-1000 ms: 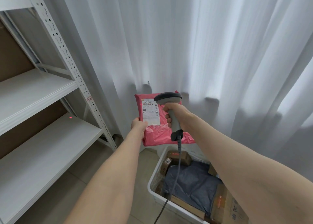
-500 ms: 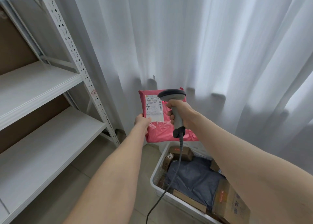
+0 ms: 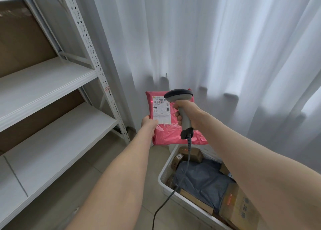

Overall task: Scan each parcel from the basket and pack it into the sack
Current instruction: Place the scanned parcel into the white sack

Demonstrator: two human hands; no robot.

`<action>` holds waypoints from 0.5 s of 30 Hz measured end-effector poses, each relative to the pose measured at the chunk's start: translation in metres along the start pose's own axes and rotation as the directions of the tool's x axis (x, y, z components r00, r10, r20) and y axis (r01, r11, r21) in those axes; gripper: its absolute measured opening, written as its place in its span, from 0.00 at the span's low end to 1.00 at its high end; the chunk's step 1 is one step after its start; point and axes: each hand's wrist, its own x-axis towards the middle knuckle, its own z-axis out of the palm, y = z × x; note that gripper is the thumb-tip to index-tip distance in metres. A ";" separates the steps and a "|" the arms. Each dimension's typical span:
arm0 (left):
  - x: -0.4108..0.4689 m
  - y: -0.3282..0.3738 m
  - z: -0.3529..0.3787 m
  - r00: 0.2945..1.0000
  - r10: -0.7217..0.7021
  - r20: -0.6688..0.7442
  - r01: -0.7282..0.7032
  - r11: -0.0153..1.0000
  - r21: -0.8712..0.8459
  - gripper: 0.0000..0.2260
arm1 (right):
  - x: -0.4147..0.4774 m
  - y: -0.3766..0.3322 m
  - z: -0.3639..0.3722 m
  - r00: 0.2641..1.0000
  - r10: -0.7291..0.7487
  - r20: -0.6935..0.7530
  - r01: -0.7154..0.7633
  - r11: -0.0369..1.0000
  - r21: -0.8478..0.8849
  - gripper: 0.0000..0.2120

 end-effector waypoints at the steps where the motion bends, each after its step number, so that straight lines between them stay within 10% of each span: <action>1: -0.003 -0.002 -0.002 1.000 0.006 -0.007 -0.006 1.000 0.001 0.16 | -0.003 0.001 0.001 1.000 0.001 0.010 -0.001 1.000 -0.002 0.02; 15: -0.089 -0.036 -0.065 0.995 -0.012 -0.101 0.006 0.998 -0.066 0.18 | -0.049 0.043 0.038 0.985 -0.026 0.171 0.024 1.000 0.018 0.05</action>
